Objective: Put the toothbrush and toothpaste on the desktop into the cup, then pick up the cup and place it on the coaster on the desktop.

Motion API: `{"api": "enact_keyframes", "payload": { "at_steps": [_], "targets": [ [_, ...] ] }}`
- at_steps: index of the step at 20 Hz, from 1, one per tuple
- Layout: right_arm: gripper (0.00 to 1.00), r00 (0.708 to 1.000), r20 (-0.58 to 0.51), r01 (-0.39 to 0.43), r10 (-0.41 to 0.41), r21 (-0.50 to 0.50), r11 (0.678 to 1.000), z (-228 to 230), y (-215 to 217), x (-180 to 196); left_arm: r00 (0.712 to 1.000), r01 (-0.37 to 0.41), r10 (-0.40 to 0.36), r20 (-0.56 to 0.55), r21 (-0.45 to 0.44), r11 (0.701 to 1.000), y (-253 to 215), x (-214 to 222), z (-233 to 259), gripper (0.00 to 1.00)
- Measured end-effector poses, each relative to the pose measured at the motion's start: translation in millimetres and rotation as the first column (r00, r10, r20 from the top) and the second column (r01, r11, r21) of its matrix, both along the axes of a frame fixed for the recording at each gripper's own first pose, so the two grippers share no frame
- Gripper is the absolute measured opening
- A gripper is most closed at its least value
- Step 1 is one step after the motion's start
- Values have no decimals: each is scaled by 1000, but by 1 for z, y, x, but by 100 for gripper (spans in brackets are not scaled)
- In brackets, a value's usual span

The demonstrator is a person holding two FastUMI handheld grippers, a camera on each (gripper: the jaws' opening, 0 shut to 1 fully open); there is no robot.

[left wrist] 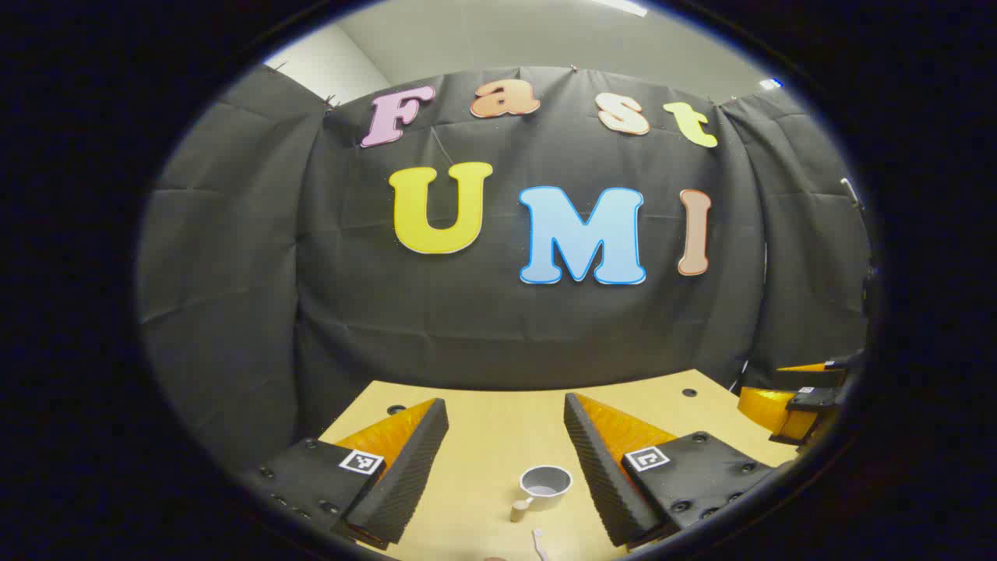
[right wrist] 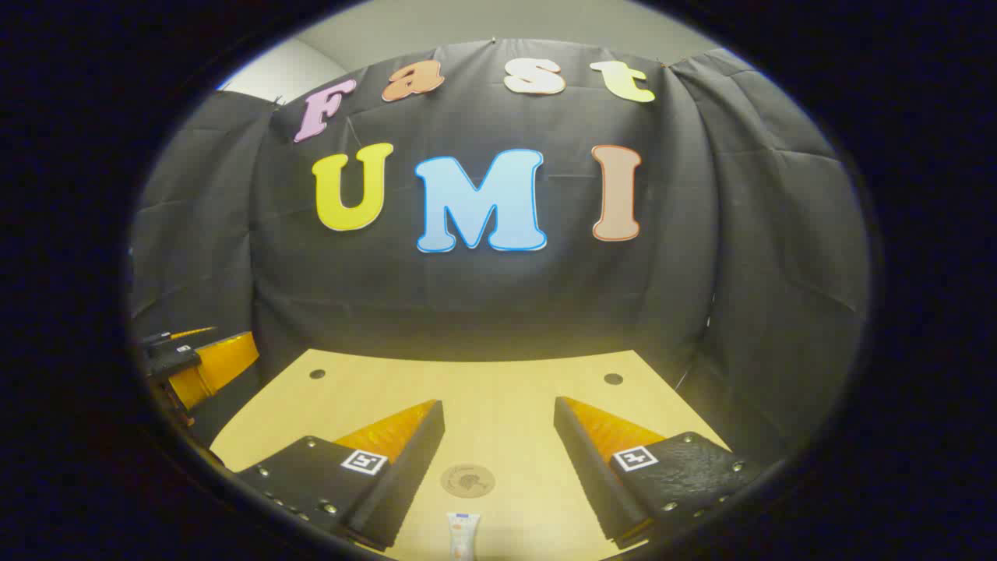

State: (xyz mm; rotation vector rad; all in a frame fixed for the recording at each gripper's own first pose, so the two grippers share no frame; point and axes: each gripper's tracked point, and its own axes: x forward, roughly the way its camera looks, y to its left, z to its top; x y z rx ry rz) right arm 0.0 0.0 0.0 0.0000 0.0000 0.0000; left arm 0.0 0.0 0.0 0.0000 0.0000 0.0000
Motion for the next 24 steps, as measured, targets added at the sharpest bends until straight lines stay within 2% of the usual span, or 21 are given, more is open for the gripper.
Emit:
{"api": "enact_keyframes", "payload": {
  "at_steps": [2, 3, 4, 8, 10, 11, 13, 14, 16, 17, 18, 20, 24],
  "targets": [
    [90, 999, -25, -21, 21, -5, 1000, -8, 4, 2, 999, 11, -11, -31, 17, 1000, -3, 2, -13, 100],
    [90, 999, -38, -35, 35, -5, 999, -11, 7, 3, 999, 16, -14, -49, 29, 999, -5, 3, -18, 96],
    [90, 998, -49, -48, 48, -3, 999, -13, 9, 3, 998, 21, -18, -66, 39, 999, -6, 4, -25, 100],
    [90, 992, -95, -86, 85, 0, 996, -26, 15, 4, 990, 45, -37, -138, 54, 998, -14, 5, -51, 100],
    [90, 987, -126, -97, 98, 12, 995, -35, 16, 5, 982, 68, -57, -178, 60, 996, -21, 3, -67, 96],
    [90, 985, -142, -101, 102, 19, 995, -41, 16, 5, 979, 78, -65, -194, 65, 995, -23, 1, -74, 100],
    [90, 977, -186, -99, 103, 28, 995, -56, 14, 6, 968, 101, -81, -237, 75, 992, -29, -1, -93, 100],
    [90, 972, -212, -96, 101, 32, 995, -64, 13, 5, 961, 110, -88, -261, 72, 991, -33, -3, -104, 96],
    [92, 956, -273, -93, 103, 46, 995, -84, 11, 5, 944, 122, -99, -314, 54, 991, -40, -8, -128, 100],
    [91, 947, -303, -94, 106, 56, 994, -95, 11, 3, 935, 125, -103, -341, 43, 991, -43, -11, -141, 97],
    [91, 937, -332, -94, 110, 64, 993, -104, 12, 2, 925, 129, -108, -365, 32, 991, -47, -14, -153, 100],
    [92, 916, -384, -92, 115, 78, 993, -122, 13, 1, 904, 128, -110, -414, 17, 992, -51, -17, -176, 100],
    [92, 845, -518, -91, 133, 106, 990, -168, 18, 2, 846, 134, -109, -522, 10, 991, -58, -28, -228, 100]
  ]
}}
